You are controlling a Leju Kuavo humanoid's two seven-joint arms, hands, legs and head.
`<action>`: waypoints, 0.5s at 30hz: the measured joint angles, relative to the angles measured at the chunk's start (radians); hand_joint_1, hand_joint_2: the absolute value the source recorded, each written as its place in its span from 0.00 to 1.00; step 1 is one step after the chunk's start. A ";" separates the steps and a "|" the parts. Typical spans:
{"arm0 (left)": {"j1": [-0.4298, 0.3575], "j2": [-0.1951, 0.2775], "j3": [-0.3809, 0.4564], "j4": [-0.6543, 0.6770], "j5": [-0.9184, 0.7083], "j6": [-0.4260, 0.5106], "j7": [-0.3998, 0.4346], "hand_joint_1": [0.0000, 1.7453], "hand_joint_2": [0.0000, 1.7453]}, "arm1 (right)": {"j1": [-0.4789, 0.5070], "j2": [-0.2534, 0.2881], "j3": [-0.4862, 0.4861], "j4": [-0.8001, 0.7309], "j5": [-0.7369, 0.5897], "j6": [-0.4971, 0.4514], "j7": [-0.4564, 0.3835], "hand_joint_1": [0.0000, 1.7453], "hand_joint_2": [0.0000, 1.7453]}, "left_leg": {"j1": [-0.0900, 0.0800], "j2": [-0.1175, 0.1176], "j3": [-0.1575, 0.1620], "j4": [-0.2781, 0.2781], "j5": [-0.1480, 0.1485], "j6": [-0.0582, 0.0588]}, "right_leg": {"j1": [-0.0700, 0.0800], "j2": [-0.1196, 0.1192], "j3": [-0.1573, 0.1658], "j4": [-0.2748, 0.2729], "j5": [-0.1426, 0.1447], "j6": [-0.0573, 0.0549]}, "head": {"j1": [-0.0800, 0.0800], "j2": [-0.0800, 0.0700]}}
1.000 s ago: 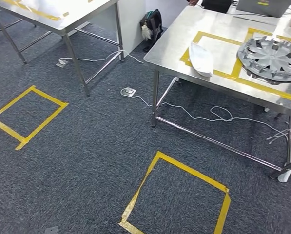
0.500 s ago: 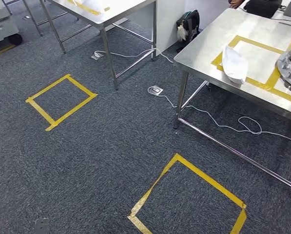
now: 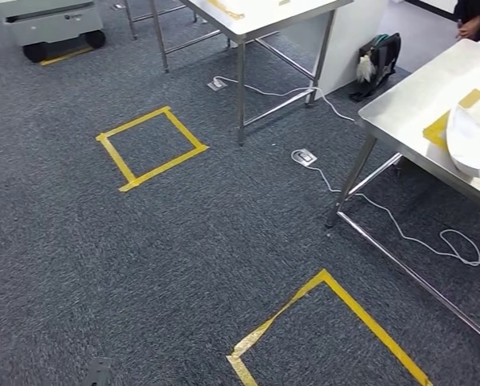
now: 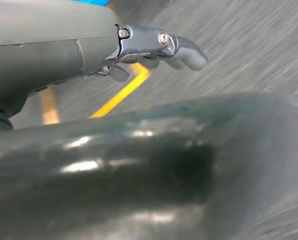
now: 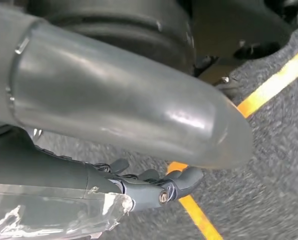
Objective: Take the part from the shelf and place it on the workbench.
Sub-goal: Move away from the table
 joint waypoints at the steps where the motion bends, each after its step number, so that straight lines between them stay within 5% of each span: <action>1: 0.002 -0.012 -0.002 0.002 0.018 0.010 0.004 0.00 0.00 | 0.000 0.004 0.003 0.000 0.008 -0.001 0.001 0.00 0.00 | 0.001 -0.015 0.001 0.000 0.001 -0.002 | -0.002 0.023 0.031 -0.074 0.039 -0.002 | 0.000 0.000; 3: 0.004 -0.022 0.008 0.002 0.065 0.040 -0.034 0.00 0.00 | -0.001 0.009 0.008 0.000 0.016 -0.003 -0.002 0.00 0.00 | 0.001 -0.040 -0.004 0.003 0.002 -0.011 | -0.010 0.078 0.078 -0.187 0.078 -0.006 | 0.000 0.000; 5: 0.007 -0.010 0.018 0.002 0.068 0.059 -0.069 0.00 0.00 | -0.003 0.011 0.011 0.001 0.019 0.001 0.002 0.00 0.00 | 0.005 -0.064 -0.014 0.003 0.008 -0.026 | -0.009 0.093 0.090 -0.212 0.077 -0.012 | -0.001 0.000; 7: 0.014 0.013 0.018 0.002 0.050 0.067 -0.085 0.00 0.00 | -0.003 0.010 0.014 0.001 0.024 0.013 0.011 0.00 0.00 | 0.009 -0.066 -0.022 0.005 0.008 -0.039 | -0.007 0.067 0.094 -0.214 0.082 -0.024 | -0.001 0.000; 10: 0.016 0.032 0.019 0.002 0.033 0.066 -0.090 0.00 0.00 | 0.003 0.008 0.019 0.001 0.031 0.024 0.017 0.00 0.00 | 0.001 0.028 -0.081 0.125 -0.065 -0.050 | -0.005 0.018 0.096 -0.219 0.085 -0.039 | -0.013 0.000; 12: 0.013 0.030 0.020 0.002 0.027 0.055 -0.079 0.00 0.00 | 0.005 0.008 0.020 0.002 0.032 0.017 0.020 0.00 0.00 | 0.001 0.059 -0.144 0.254 -0.122 -0.055 | -0.002 -0.020 0.096 -0.219 0.083 -0.043 | -0.016 0.000; 14: 0.014 0.019 0.020 0.003 0.024 0.044 -0.062 0.00 0.00 | 0.004 0.009 0.020 0.002 0.032 0.006 0.020 0.00 0.00 | 0.002 0.065 -0.151 0.278 -0.113 -0.056 | -0.001 -0.054 0.098 -0.219 0.081 -0.044 | -0.017 0.000; 15: 0.015 0.012 0.020 0.004 0.023 0.040 -0.055 0.00 0.00 | 0.002 0.010 0.020 0.002 0.032 0.003 0.020 0.00 0.00 | 0.002 0.072 -0.123 0.230 -0.084 -0.055 | -0.001 -0.068 0.099 -0.219 0.079 -0.042 | -0.016 0.000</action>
